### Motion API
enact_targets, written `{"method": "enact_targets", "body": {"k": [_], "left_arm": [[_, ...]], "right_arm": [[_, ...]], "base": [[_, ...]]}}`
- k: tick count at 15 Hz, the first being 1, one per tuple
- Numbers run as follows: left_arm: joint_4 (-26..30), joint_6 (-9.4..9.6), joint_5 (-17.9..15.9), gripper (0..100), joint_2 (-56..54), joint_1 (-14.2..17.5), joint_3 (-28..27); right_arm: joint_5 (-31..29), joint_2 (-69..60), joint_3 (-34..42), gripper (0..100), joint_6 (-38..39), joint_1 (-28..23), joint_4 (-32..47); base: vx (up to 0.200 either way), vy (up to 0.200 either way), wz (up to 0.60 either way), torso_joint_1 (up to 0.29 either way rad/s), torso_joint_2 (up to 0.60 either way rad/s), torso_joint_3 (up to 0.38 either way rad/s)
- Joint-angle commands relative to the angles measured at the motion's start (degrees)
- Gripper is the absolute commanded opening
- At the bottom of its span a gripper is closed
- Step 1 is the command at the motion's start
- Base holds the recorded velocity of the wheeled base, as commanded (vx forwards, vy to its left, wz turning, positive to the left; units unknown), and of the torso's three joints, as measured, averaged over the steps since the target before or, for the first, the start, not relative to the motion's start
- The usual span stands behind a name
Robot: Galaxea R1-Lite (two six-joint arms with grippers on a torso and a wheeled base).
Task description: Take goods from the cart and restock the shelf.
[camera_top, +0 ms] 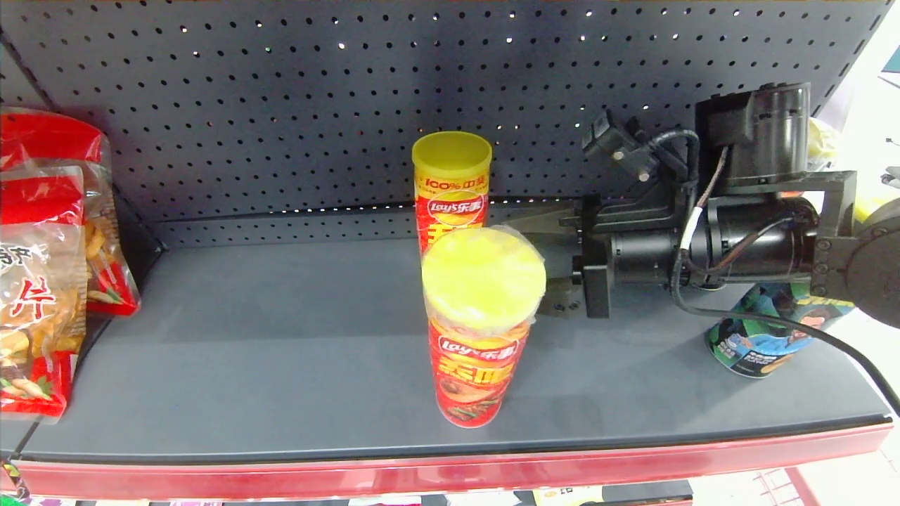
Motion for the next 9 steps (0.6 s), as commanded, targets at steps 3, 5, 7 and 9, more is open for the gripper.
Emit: {"method": "enact_targets", "body": {"k": [3, 5, 7, 9], "left_arm": [[0.0, 0.02, 0.0, 100, 0.1, 0.0, 0.0], [0.0, 0.02, 0.0, 100, 0.1, 0.0, 0.0], [0.0, 0.02, 0.0, 100, 0.1, 0.0, 0.0], [0.0, 0.02, 0.0, 100, 0.1, 0.0, 0.0]], "right_arm": [[0.0, 0.6, 0.0, 100, -0.1, 0.0, 0.0], [-0.3, 1.4, -0.3, 100, 0.0, -0.1, 0.0], [-0.5, 2.6, -1.0, 100, 0.0, -0.4, 0.0], [-0.5, 3.9, -1.5, 100, 0.0, -3.3, 0.0]], "base": [[0.000, 0.000, 0.00, 0.000, 0.00, 0.000], [0.000, 0.000, 0.00, 0.000, 0.00, 0.000], [0.000, 0.000, 0.00, 0.000, 0.00, 0.000], [0.000, 0.000, 0.00, 0.000, 0.00, 0.000]]}}
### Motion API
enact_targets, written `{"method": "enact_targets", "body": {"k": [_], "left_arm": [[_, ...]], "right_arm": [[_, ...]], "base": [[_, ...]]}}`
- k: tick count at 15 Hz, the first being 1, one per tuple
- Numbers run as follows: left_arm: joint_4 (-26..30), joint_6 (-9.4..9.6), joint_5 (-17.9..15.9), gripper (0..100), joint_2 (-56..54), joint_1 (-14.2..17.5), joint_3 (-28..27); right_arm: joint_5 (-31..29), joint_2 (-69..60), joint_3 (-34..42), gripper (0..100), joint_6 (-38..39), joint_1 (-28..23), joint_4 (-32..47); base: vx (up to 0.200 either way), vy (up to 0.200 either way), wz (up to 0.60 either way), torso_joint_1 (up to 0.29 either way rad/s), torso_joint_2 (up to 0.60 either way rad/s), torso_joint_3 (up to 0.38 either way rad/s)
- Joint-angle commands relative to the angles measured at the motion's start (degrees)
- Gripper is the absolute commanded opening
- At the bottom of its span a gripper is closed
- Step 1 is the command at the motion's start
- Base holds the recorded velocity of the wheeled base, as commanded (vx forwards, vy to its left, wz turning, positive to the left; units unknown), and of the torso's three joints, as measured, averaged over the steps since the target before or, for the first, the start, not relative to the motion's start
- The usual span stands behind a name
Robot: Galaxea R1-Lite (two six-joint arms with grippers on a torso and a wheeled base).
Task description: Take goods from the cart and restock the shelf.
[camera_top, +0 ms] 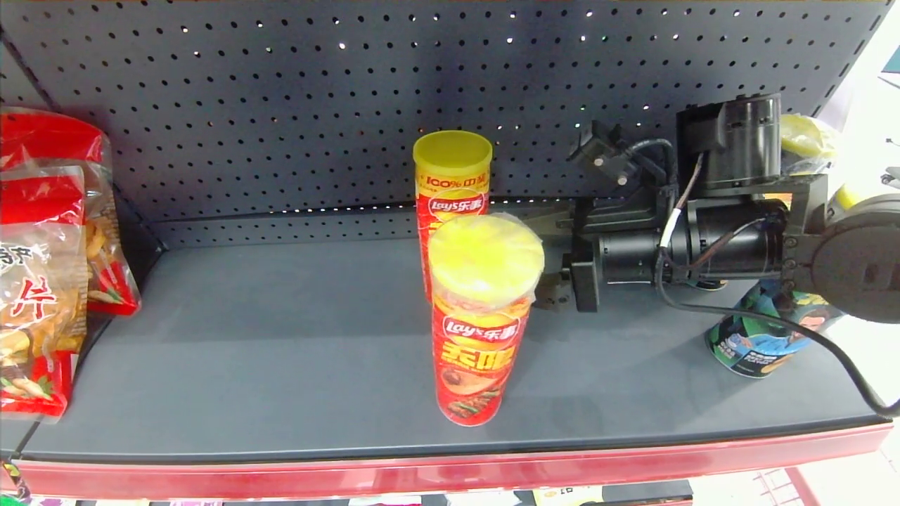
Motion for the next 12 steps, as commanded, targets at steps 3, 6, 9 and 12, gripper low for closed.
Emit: {"method": "enact_targets", "body": {"k": [3, 6, 9, 12], "left_arm": [[0.0, 0.02, 0.0, 100, 0.1, 0.0, 0.0], [0.0, 0.02, 0.0, 100, 0.1, 0.0, 0.0], [0.0, 0.02, 0.0, 100, 0.1, 0.0, 0.0], [0.0, 0.02, 0.0, 100, 0.1, 0.0, 0.0]], "right_arm": [[0.5, 0.9, 1.1, 100, -1.0, -3.5, 0.0], [0.7, -0.4, 2.2, 100, -1.3, -4.2, 0.0], [3.0, -3.1, 6.1, 100, -2.9, -4.4, 0.0], [3.3, -4.4, 10.0, 100, -4.2, -3.3, 0.0]], "base": [[0.000, 0.000, 0.00, 0.000, 0.00, 0.000], [0.000, 0.000, 0.00, 0.000, 0.00, 0.000], [0.000, 0.000, 0.00, 0.000, 0.00, 0.000], [0.000, 0.000, 0.00, 0.000, 0.00, 0.000]]}}
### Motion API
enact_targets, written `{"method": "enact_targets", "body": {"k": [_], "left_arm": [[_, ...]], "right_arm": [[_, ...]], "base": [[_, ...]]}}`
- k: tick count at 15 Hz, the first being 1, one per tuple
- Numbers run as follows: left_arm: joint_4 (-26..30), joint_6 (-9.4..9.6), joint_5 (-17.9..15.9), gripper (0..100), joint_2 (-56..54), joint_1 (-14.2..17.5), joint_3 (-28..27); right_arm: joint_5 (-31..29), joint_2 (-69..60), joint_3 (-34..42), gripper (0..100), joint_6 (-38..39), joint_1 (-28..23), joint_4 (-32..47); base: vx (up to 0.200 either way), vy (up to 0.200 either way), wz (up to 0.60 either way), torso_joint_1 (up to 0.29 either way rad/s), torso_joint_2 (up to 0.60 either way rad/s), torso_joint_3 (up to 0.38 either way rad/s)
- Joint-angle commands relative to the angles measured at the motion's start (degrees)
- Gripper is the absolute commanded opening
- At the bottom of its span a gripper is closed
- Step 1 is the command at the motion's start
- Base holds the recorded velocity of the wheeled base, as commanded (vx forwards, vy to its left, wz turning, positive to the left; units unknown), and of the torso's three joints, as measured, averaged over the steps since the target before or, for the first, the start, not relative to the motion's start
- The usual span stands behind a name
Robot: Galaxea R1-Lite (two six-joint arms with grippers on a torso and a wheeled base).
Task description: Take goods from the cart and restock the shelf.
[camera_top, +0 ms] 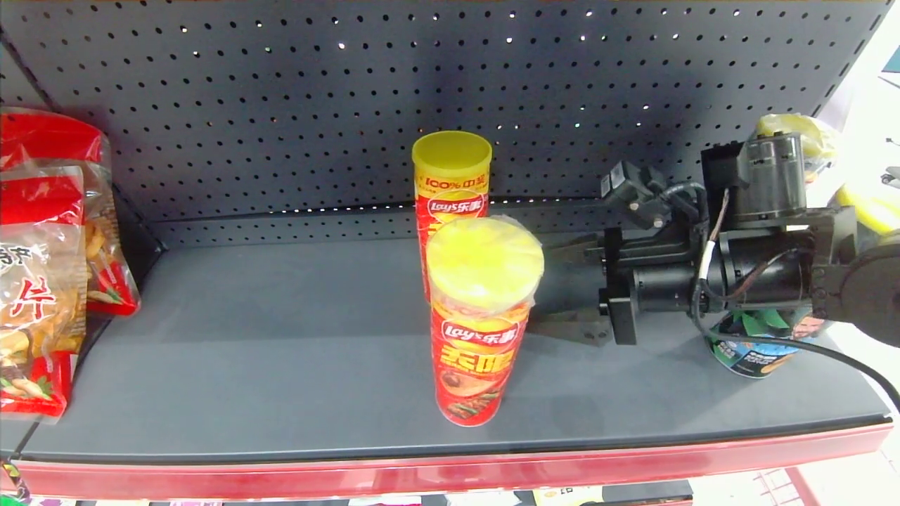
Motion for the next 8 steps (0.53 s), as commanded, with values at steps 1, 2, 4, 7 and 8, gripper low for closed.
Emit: {"method": "enact_targets", "body": {"k": [1, 2, 4, 7, 8], "left_arm": [[0.0, 0.02, 0.0, 100, 0.1, 0.0, 0.0], [0.0, 0.02, 0.0, 100, 0.1, 0.0, 0.0], [0.0, 0.02, 0.0, 100, 0.1, 0.0, 0.0], [0.0, 0.02, 0.0, 100, 0.1, 0.0, 0.0], [0.0, 0.02, 0.0, 100, 0.1, 0.0, 0.0]], "right_arm": [[0.0, -1.1, 3.2, 100, -0.1, 0.7, 0.0], [0.0, -1.2, 3.8, 100, -0.4, 1.3, 0.0], [0.1, -1.1, 3.9, 100, -1.1, 1.7, 0.1], [0.0, -0.9, 4.8, 100, -1.4, 2.7, 0.1], [0.1, -0.9, 5.1, 100, -1.7, 2.7, 0.1]], "base": [[0.000, 0.000, 0.00, 0.000, 0.00, 0.000], [0.000, 0.000, 0.00, 0.000, 0.00, 0.000], [0.000, 0.000, 0.00, 0.000, 0.00, 0.000], [0.000, 0.000, 0.00, 0.000, 0.00, 0.000], [0.000, 0.000, 0.00, 0.000, 0.00, 0.000]]}}
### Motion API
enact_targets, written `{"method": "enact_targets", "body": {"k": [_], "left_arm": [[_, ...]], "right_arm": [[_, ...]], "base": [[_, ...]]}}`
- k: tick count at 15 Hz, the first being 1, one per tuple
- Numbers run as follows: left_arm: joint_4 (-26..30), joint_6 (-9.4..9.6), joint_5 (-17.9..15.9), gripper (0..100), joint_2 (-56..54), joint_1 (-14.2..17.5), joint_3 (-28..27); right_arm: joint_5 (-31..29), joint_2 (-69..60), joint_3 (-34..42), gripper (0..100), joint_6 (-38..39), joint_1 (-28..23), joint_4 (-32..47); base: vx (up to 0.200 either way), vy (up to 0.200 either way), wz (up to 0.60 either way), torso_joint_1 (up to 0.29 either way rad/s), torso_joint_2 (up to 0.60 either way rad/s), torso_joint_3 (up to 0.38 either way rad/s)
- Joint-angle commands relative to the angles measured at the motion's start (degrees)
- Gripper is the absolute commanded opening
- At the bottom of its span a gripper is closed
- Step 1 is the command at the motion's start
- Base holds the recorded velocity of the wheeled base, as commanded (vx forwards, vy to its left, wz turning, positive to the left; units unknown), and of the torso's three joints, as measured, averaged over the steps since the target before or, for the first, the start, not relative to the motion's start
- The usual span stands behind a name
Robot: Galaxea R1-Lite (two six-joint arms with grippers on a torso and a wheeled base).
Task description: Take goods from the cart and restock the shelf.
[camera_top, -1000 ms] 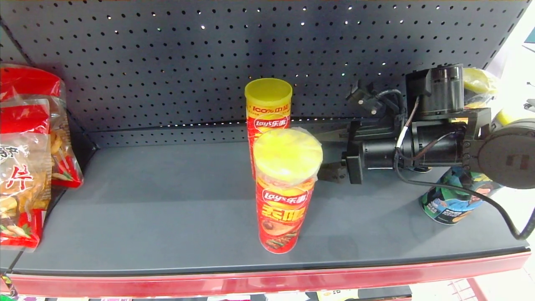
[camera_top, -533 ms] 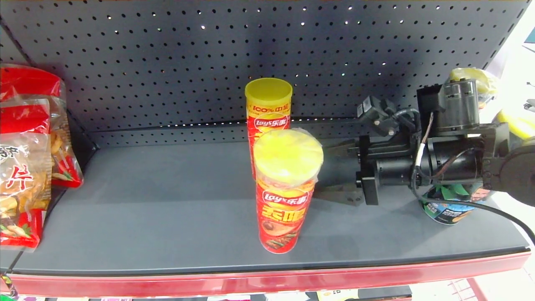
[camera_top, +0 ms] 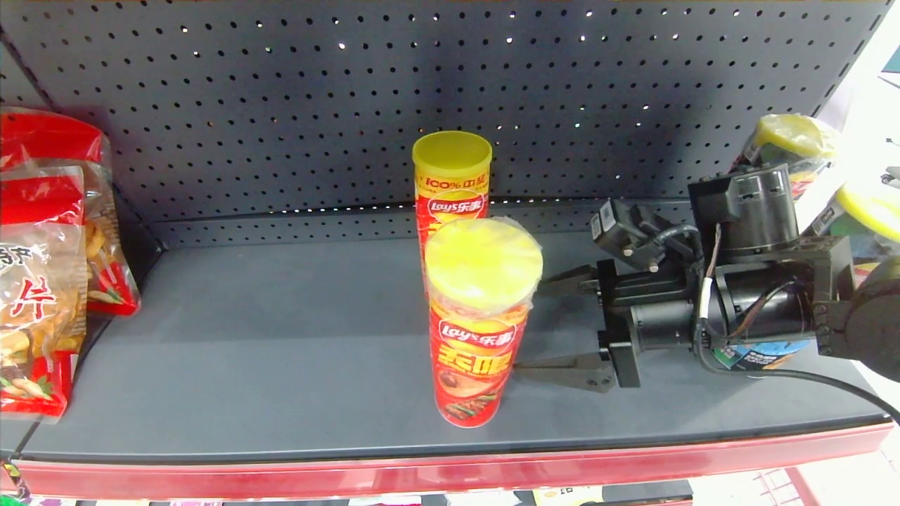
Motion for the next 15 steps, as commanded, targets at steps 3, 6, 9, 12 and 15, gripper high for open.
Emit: {"method": "enact_targets", "body": {"k": [3, 6, 9, 12, 15], "left_arm": [[0.0, 0.02, 0.0, 100, 0.1, 0.0, 0.0], [0.0, 0.02, 0.0, 100, 0.1, 0.0, 0.0], [0.0, 0.02, 0.0, 100, 0.1, 0.0, 0.0], [0.0, 0.02, 0.0, 100, 0.1, 0.0, 0.0], [0.0, 0.02, 0.0, 100, 0.1, 0.0, 0.0]], "right_arm": [[0.0, 0.1, 0.3, 100, -0.2, 0.2, 0.0], [0.0, 0.1, 0.2, 100, -0.2, 0.3, 0.0], [0.0, 0.4, -0.2, 100, -0.1, 1.1, 0.0], [-0.3, 1.1, -0.9, 100, -0.1, 2.4, 0.0], [-0.4, 1.2, -0.9, 100, -0.1, 3.0, 0.0]], "base": [[0.000, 0.000, 0.00, 0.000, 0.00, 0.000], [0.000, 0.000, 0.00, 0.000, 0.00, 0.000], [0.000, 0.000, 0.00, 0.000, 0.00, 0.000], [0.000, 0.000, 0.00, 0.000, 0.00, 0.000], [0.000, 0.000, 0.00, 0.000, 0.00, 0.000]]}}
